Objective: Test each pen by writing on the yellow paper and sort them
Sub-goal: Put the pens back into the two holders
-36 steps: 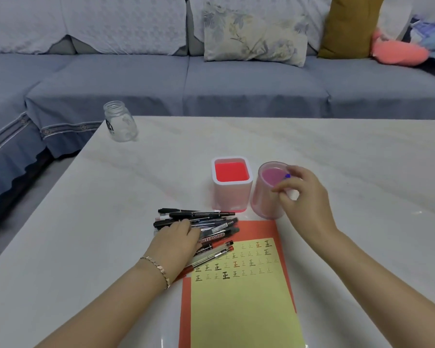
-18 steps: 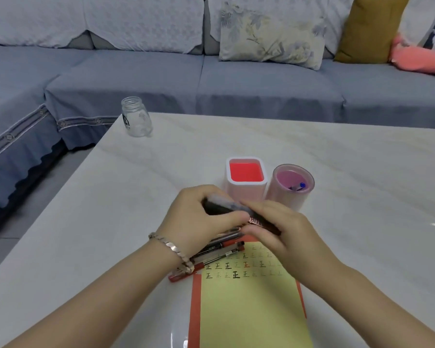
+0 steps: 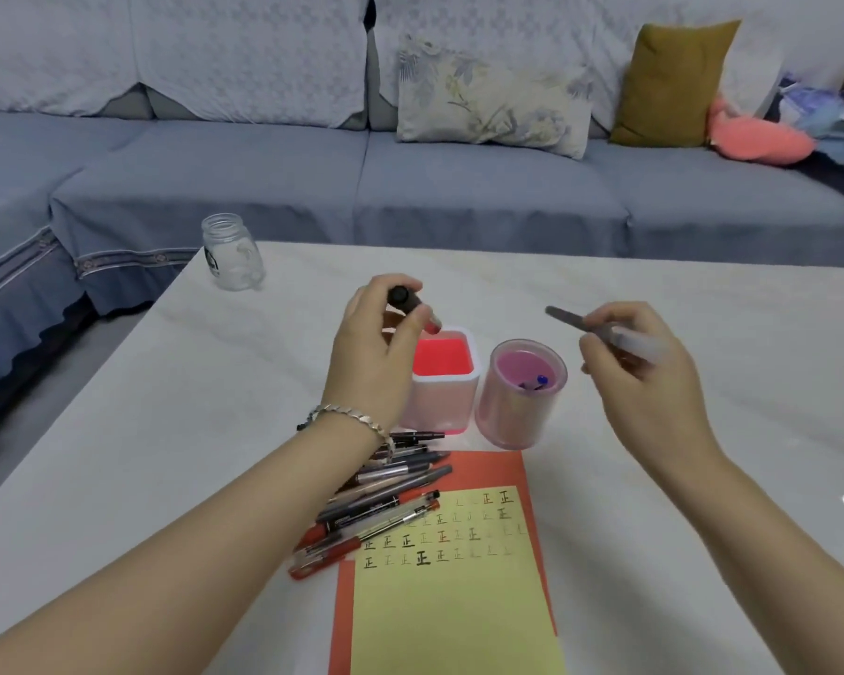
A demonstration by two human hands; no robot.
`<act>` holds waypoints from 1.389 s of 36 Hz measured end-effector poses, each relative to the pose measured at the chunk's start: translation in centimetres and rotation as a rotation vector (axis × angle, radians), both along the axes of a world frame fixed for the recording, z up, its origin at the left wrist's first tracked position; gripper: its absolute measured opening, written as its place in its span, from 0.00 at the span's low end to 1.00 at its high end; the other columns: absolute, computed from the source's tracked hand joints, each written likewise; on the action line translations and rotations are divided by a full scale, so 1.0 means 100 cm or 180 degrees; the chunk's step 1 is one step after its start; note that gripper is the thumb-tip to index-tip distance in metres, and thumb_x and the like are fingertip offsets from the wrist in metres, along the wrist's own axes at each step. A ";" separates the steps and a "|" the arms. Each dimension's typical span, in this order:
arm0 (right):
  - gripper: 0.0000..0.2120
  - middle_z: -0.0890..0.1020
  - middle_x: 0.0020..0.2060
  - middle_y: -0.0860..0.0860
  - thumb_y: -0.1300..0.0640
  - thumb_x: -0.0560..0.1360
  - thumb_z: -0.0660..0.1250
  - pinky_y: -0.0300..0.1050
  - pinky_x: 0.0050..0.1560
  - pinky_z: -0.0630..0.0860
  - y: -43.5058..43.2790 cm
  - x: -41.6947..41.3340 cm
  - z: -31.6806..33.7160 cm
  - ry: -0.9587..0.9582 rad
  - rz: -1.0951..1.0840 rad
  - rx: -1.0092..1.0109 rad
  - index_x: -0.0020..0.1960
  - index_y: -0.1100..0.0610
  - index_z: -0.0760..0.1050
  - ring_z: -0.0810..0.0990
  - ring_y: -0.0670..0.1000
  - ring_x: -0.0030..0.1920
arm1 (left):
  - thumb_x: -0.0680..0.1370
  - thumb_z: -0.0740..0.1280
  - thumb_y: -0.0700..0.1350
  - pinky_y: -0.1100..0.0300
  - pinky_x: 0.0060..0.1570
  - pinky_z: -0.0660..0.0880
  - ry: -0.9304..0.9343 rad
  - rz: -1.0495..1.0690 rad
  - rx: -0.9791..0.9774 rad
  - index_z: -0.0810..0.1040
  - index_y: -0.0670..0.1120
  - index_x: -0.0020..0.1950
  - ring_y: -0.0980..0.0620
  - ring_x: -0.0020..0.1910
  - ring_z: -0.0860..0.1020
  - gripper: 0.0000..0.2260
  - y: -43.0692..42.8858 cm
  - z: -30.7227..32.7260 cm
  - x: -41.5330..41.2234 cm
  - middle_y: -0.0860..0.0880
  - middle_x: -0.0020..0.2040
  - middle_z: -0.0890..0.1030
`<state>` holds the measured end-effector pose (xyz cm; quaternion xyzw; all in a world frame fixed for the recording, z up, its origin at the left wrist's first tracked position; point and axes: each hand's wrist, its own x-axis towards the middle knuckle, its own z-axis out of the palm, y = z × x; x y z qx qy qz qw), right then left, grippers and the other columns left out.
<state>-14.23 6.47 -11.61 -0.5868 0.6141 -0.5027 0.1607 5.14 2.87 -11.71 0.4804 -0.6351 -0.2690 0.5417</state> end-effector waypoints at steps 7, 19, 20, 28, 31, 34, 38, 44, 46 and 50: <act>0.14 0.79 0.41 0.48 0.53 0.79 0.56 0.40 0.39 0.70 -0.010 -0.001 -0.023 0.0497 -0.0062 0.0942 0.44 0.60 0.76 0.76 0.49 0.41 | 0.78 0.61 0.43 0.59 0.47 0.70 -0.1628 -0.0348 0.1115 0.71 0.47 0.60 0.47 0.48 0.74 0.11 -0.037 -0.037 -0.007 0.44 0.55 0.76; 0.07 0.67 0.33 0.40 0.55 0.76 0.64 0.37 0.33 0.63 0.002 0.019 -0.032 0.0645 -0.0271 0.0150 0.52 0.51 0.68 0.70 0.42 0.34 | 0.77 0.64 0.48 0.59 0.62 0.62 -0.2601 -0.0203 0.0284 0.66 0.49 0.68 0.51 0.62 0.68 0.19 0.012 -0.055 0.039 0.51 0.63 0.70; 0.05 0.68 0.33 0.39 0.57 0.75 0.64 0.35 0.34 0.64 0.007 0.025 -0.033 0.0717 -0.0072 0.0068 0.49 0.50 0.70 0.71 0.41 0.34 | 0.77 0.63 0.51 0.60 0.61 0.61 -0.2966 -0.0259 0.0273 0.66 0.50 0.67 0.52 0.62 0.68 0.19 0.019 -0.061 0.047 0.52 0.63 0.70; 0.14 0.78 0.52 0.50 0.56 0.75 0.65 0.42 0.56 0.67 0.007 0.077 -0.075 0.2088 0.1702 0.0627 0.60 0.55 0.75 0.73 0.50 0.56 | 0.76 0.62 0.58 0.61 0.57 0.65 -0.3523 -0.0178 0.0988 0.65 0.52 0.68 0.53 0.60 0.69 0.22 0.052 -0.110 0.092 0.54 0.62 0.71; 0.19 0.76 0.60 0.50 0.56 0.75 0.63 0.44 0.63 0.62 -0.001 0.094 -0.092 0.2544 0.1992 0.0801 0.65 0.54 0.70 0.70 0.52 0.62 | 0.76 0.61 0.58 0.63 0.56 0.65 -0.3304 -0.0195 0.1155 0.67 0.52 0.65 0.53 0.58 0.67 0.20 0.053 -0.118 0.095 0.54 0.61 0.70; 0.20 0.73 0.62 0.50 0.55 0.75 0.62 0.45 0.64 0.59 -0.008 0.104 -0.104 0.2847 0.2048 0.0927 0.67 0.54 0.67 0.67 0.52 0.64 | 0.75 0.64 0.55 0.64 0.52 0.65 -0.2984 -0.0232 0.1346 0.71 0.50 0.59 0.53 0.55 0.67 0.15 0.050 -0.121 0.094 0.52 0.56 0.71; 0.17 0.71 0.60 0.51 0.52 0.76 0.62 0.45 0.61 0.59 -0.014 0.109 -0.110 0.3073 0.1989 0.0933 0.63 0.54 0.69 0.66 0.53 0.63 | 0.76 0.65 0.51 0.61 0.52 0.68 -0.2707 -0.0210 0.1485 0.72 0.48 0.57 0.51 0.54 0.69 0.12 0.049 -0.122 0.093 0.50 0.53 0.72; 0.17 0.71 0.59 0.53 0.48 0.78 0.59 0.46 0.60 0.61 -0.021 0.115 -0.115 0.3281 0.2016 0.1198 0.62 0.56 0.69 0.66 0.54 0.62 | 0.76 0.66 0.46 0.61 0.53 0.70 -0.2134 0.0071 0.1412 0.76 0.47 0.54 0.54 0.52 0.69 0.08 0.052 -0.131 0.095 0.53 0.50 0.67; 0.14 0.72 0.57 0.54 0.50 0.79 0.57 0.46 0.57 0.61 -0.022 0.115 -0.115 0.3292 0.2012 0.1143 0.59 0.57 0.70 0.67 0.55 0.61 | 0.74 0.68 0.45 0.64 0.51 0.67 -0.1922 0.0177 0.1387 0.78 0.47 0.51 0.54 0.51 0.67 0.07 0.051 -0.131 0.094 0.53 0.48 0.67; 0.13 0.72 0.57 0.56 0.52 0.80 0.54 0.47 0.56 0.62 -0.020 0.117 -0.116 0.3555 0.1942 0.1108 0.59 0.59 0.69 0.68 0.56 0.58 | 0.74 0.69 0.44 0.66 0.47 0.63 -0.1726 0.0219 0.1428 0.76 0.49 0.45 0.53 0.50 0.67 0.03 0.050 -0.130 0.093 0.53 0.46 0.71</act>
